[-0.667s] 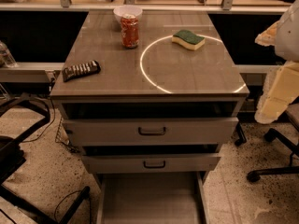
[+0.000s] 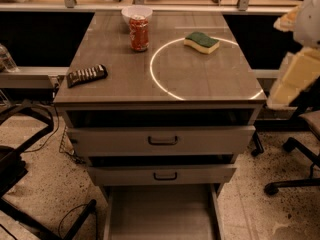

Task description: Place sponge into bottom drawer

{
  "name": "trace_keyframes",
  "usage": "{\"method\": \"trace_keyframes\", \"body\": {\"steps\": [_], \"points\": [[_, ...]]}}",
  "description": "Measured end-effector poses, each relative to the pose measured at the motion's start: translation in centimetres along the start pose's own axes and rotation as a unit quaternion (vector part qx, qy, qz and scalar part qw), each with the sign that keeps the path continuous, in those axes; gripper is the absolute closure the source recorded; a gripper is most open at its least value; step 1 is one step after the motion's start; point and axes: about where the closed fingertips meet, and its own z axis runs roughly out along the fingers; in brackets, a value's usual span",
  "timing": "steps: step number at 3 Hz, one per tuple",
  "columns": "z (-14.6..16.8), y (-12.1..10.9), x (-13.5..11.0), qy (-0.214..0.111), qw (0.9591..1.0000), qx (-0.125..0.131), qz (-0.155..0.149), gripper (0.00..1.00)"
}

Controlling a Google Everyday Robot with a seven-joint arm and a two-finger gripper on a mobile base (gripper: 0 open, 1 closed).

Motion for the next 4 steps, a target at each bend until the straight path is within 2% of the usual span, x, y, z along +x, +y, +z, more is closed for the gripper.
{"method": "trace_keyframes", "body": {"steps": [1,2,3,4], "points": [[1.5,-7.5,-1.1,-0.069,0.9962,0.05,0.02,0.0],[3.8,-15.7,-2.3,-0.168,0.9794,0.105,0.038,0.0],[5.2,-24.9,-2.5,-0.282,0.9386,0.192,0.048,0.0],[6.3,-28.8,-1.7,-0.331,0.9159,0.214,0.074,0.0]]}}
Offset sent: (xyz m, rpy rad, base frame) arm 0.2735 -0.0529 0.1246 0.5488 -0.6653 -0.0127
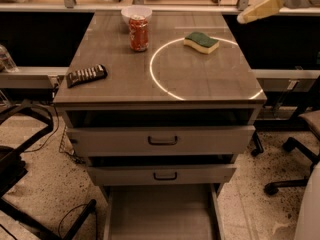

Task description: Place sponge into bottom drawer

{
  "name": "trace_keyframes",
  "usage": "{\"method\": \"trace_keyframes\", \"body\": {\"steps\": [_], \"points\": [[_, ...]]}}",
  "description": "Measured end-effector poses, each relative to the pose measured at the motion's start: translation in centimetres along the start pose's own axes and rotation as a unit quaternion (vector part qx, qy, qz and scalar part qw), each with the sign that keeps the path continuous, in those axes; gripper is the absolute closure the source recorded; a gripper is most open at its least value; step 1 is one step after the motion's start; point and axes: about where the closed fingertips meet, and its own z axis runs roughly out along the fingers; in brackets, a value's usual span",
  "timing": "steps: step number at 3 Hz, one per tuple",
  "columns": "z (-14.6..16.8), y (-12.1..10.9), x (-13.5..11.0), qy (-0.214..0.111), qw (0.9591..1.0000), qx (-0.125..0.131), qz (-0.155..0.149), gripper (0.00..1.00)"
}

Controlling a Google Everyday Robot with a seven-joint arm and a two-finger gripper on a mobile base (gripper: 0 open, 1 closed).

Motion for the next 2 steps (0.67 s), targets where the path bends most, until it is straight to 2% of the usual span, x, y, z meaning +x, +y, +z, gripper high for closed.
{"method": "trace_keyframes", "body": {"steps": [1,2], "points": [[0.0,-1.0,-0.4,-0.004,1.0,0.008,-0.003,0.0],[4.1,0.8,2.0,0.029,0.999,-0.025,0.024,0.0]]}}
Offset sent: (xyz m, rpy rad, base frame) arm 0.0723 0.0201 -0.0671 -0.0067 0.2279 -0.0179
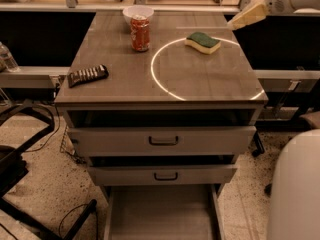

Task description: Place sponge into bottom drawer

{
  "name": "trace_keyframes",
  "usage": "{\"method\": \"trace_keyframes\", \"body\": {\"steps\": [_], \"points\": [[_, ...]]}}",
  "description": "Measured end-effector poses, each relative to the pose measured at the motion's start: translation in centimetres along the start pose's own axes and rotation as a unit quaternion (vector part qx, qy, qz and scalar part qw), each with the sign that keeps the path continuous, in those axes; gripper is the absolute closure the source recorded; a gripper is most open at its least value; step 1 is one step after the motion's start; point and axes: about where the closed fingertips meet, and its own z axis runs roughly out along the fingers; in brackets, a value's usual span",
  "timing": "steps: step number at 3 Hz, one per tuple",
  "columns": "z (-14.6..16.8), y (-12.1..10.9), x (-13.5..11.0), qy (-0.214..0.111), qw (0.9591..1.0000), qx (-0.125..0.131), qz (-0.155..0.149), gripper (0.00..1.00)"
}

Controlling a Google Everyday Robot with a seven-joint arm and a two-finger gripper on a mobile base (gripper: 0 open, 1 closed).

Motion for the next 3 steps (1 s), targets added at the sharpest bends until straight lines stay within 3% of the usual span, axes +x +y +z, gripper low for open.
{"method": "trace_keyframes", "body": {"steps": [1,2,3], "points": [[5.8,2.3,3.5,0.039,0.9973,-0.04,0.048,0.0],[10.5,5.8,7.5,0.078,0.987,-0.089,0.109,0.0],[12.3,7.9,9.6,0.097,0.9787,-0.116,0.139,0.03]]}}
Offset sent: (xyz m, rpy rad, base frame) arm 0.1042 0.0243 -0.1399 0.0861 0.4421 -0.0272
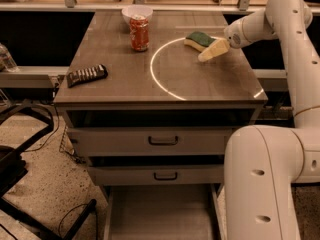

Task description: Place sponge into bottom drawer

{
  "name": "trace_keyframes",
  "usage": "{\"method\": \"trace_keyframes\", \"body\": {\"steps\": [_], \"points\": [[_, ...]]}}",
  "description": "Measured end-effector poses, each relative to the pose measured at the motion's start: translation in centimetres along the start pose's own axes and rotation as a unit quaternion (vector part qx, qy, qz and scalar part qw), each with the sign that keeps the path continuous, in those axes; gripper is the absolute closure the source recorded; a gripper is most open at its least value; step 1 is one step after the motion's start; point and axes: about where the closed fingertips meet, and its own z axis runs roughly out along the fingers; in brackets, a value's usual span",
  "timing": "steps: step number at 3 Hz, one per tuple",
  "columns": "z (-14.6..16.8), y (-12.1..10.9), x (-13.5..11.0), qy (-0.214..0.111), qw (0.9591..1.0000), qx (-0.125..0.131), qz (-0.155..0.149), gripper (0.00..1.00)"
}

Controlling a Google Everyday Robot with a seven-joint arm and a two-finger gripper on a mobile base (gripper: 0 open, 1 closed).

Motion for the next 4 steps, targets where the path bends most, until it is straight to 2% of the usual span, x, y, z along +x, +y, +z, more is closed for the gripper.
{"method": "trace_keyframes", "body": {"steps": [4], "points": [[1.2,0.4,0.1,0.001,1.0,-0.006,-0.002,0.96]]}}
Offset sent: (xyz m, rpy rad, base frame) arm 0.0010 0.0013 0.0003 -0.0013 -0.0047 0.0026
